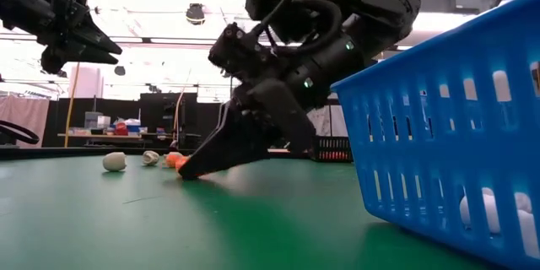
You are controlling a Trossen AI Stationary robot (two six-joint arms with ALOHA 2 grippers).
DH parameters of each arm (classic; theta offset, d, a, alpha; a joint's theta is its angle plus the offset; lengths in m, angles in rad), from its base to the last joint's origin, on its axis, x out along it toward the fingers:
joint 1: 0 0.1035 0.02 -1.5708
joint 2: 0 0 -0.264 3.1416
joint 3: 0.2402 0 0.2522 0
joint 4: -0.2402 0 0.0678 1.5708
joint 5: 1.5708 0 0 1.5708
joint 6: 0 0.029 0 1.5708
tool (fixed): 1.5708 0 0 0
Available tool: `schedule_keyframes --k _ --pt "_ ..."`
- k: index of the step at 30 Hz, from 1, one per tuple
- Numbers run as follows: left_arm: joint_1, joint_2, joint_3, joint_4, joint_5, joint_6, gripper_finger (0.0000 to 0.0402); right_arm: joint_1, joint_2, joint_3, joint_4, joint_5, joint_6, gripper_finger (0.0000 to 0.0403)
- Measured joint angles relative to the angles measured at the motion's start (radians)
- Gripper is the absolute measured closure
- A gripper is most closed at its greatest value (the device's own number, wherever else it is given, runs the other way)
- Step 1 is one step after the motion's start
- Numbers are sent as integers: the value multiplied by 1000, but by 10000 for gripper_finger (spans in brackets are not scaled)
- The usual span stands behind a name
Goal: Sort Halloween decoration
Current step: Put the orange skeleton toy into the top black basket
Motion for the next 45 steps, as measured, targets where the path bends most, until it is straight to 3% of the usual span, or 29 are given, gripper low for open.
schedule_keyframes --k 9,16,19,24,29,38,42,45 --pt "0 0 0 0 1 -2 281 -2 -5 15 -75 2 45 299" --pt "0 0 0 0 2 -3 281 -2 -9 16 -85 3 102 381" --pt "0 0 0 0 2 -3 281 -2 -33 14 -107 0 111 391" --pt "0 0 0 0 8 -3 281 -13 -153 13 -221 6 106 388" --pt "0 0 0 1 7 -3 281 -59 -329 13 -482 37 97 395" --pt "0 0 0 0 6 -3 281 -201 -602 13 -912 375 224 395" --pt "0 0 0 5 -1 -3 281 -301 -640 13 -963 525 282 395" --pt "0 0 0 6 -2 -3 281 -398 -618 13 -941 518 297 395"
